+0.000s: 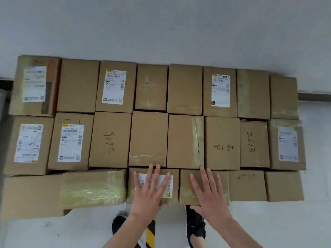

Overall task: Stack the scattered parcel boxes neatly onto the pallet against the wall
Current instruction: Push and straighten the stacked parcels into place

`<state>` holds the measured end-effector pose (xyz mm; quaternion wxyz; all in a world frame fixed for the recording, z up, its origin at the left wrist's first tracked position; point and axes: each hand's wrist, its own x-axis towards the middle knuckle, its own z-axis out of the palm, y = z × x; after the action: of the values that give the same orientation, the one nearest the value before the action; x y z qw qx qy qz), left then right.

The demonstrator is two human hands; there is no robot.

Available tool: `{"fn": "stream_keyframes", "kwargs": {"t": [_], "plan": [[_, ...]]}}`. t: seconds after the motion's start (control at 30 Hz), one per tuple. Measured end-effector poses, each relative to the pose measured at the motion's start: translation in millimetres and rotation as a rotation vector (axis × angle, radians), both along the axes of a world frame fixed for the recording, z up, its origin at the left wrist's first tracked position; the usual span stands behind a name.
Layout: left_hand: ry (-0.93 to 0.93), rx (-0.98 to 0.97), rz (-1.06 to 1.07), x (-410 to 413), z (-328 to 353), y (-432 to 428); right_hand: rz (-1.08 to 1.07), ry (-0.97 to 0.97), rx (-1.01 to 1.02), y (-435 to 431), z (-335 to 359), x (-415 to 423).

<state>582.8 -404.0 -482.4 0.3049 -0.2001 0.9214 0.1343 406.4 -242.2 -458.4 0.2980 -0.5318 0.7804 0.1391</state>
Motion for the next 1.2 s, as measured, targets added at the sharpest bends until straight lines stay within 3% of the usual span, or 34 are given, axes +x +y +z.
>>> {"fn": "stream_keyframes", "kwargs": {"t": [0.1,0.27,0.47,0.67,0.87,0.97,1.2], "plan": [[0.026,0.068,-0.040,-17.0,20.2,-27.9,0.100,-0.040,-0.038,-18.4,13.8,-12.8],[0.022,-0.054,-0.061,-75.5,17.8,-104.6,0.044,-0.021,-0.098,-111.9,6.4,-69.6],[-0.053,-0.011,-0.111,-110.2,-6.3,-138.7,0.103,0.019,0.036,-171.9,-26.7,-99.0],[0.018,-0.089,-0.017,-50.6,15.1,-163.4,0.099,0.008,0.001,-166.6,-2.7,-73.5],[-0.184,-0.235,0.211,70.2,33.4,-258.6,0.250,-0.098,-0.102,-268.2,8.6,19.3],[-0.247,-0.175,0.306,103.8,18.6,-279.4,0.311,-0.091,-0.073,-322.1,-1.1,61.5],[-0.073,-0.103,0.267,113.9,-6.4,-280.4,0.318,0.020,-0.007,-349.3,-20.6,85.7]]}}
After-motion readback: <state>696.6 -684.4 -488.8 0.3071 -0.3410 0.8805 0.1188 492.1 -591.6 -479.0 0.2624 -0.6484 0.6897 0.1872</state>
